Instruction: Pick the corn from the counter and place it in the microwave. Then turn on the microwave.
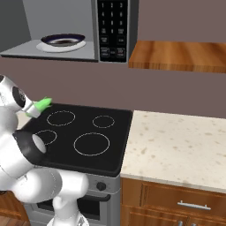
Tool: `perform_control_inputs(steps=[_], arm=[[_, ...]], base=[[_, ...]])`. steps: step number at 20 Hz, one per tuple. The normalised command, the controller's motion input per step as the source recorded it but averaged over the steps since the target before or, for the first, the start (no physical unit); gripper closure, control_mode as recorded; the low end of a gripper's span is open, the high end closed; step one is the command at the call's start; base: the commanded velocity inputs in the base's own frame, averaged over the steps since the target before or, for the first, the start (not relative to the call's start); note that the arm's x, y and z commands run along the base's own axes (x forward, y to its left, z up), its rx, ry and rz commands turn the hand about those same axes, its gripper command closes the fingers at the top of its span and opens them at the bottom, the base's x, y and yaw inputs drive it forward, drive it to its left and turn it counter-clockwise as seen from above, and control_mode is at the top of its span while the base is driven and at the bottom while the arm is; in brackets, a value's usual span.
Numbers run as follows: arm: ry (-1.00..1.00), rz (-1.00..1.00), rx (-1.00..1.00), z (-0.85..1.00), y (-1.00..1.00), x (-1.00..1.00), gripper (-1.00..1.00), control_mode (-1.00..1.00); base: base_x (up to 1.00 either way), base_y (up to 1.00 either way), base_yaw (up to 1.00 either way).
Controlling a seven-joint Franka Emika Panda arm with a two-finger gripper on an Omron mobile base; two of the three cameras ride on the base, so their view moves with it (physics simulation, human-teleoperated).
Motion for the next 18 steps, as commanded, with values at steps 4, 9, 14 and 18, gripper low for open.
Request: perform_control_inputs(steps=[4,9,14,18], arm=[[-0.04,0.06,0.05,0.16,-0.39,-0.21,1.0,-1.0],[-0.04,0.07,0.02,0.12,-0.39,-0.28,1.0,-1.0],[-0.04,0.1,0.01,0.13,-0.37,-0.26,1.0,-1.0],[-0.04,0.12,0.01,0.17,-0.36,-0.19,1.0,-1.0]], base=[[0.0,0.0,0.0],[0.0,0.0,0.0],[0.0,0.0,0.0],[0.0,0.0,0.0]])
